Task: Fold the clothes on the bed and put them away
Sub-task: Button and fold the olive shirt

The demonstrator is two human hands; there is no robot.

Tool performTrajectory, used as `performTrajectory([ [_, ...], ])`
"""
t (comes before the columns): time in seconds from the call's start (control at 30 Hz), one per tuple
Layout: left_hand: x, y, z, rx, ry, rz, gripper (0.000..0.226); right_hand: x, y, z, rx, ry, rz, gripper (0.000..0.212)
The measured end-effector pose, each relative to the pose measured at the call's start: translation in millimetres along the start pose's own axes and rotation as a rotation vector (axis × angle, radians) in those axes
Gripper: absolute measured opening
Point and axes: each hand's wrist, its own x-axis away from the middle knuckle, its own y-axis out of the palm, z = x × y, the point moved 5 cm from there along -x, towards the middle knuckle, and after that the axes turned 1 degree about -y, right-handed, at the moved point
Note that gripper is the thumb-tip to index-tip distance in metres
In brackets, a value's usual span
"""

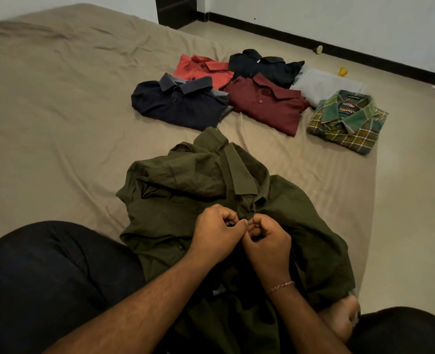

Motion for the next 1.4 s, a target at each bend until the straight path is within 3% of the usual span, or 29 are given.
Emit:
performTrajectory([
  [0.27,-12,-3,-5,0.070,-0.040,-0.035,0.023,-3,-4,-11,0.011,-0.074,0.045,0.008],
  [0.33,-15,-5,-4,0.077,-0.025,-0.080,0.023,-5,-4,-7,-0.136,0.115,-0.032,0.006],
  [0.43,-17,-10,2,0.014,0.061,-0.195,0.021,-5,-1,-1,-0.721,0.689,-0.286,0.003],
  [0.5,-18,-11,9,-0.054,0.144,-0.273,0.018,-5,-6,-1,-0.874,0.839,-0.425,0.003],
  [0.6,-18,-10,14,-0.105,0.173,-0.308,0.019,-9,-15,-1,-0.637,0.626,-0.423,0.004],
  [0.73,-19,-13,14,-0.053,0.157,-0.269,0.022,-17,-24,-18,0.106,-0.069,-0.201,0.014],
  [0.8,-17,-16,17,-0.046,0.206,-0.278,0.021,-19,-25,-23,0.289,-0.288,-0.160,0.013],
  [0.93,-14,-19,22,-0.156,0.290,-0.295,0.007,-24,-21,-12,0.408,-0.246,-0.263,0.027],
  [1.03,-13,-18,16,-0.763,0.328,-0.246,0.063,-23,-17,2,0.618,-0.179,-0.367,0.054],
  [1.1,-13,-23,17,-0.935,0.315,-0.184,0.072,-25,-19,6,0.610,-0.139,-0.377,0.058],
  [1.27,-20,-60,26,-0.784,0.286,-0.013,0.032,-31,-31,8,0.457,-0.118,-0.405,0.018],
  [1.4,-22,-89,28,-0.549,0.386,0.021,0.025,-37,-53,7,0.389,-0.120,-0.387,0.004],
])
